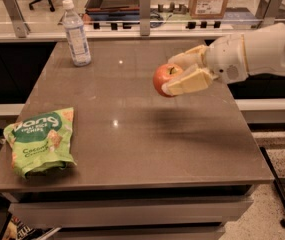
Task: Move apple near blue plastic bottle
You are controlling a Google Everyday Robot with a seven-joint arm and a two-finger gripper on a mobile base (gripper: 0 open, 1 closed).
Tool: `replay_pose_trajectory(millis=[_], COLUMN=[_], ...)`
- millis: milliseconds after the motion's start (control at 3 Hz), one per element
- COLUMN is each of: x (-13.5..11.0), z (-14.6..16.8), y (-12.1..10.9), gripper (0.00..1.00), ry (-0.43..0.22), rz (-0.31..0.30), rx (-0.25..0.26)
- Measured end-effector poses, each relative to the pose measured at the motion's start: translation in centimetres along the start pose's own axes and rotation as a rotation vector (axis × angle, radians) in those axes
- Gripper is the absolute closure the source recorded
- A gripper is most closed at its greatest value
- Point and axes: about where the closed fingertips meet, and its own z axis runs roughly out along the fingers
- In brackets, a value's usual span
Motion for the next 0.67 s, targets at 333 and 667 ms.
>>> replay_pose_trajectory(millis=[333, 667], x=[-2.7, -4.2], z=[0.8, 3.8], y=[-4.9, -9.2], gripper=[1.0, 1.0], ry=[0.064, 0.11], rz=[0.018, 0.02], rx=[0.112, 0.178])
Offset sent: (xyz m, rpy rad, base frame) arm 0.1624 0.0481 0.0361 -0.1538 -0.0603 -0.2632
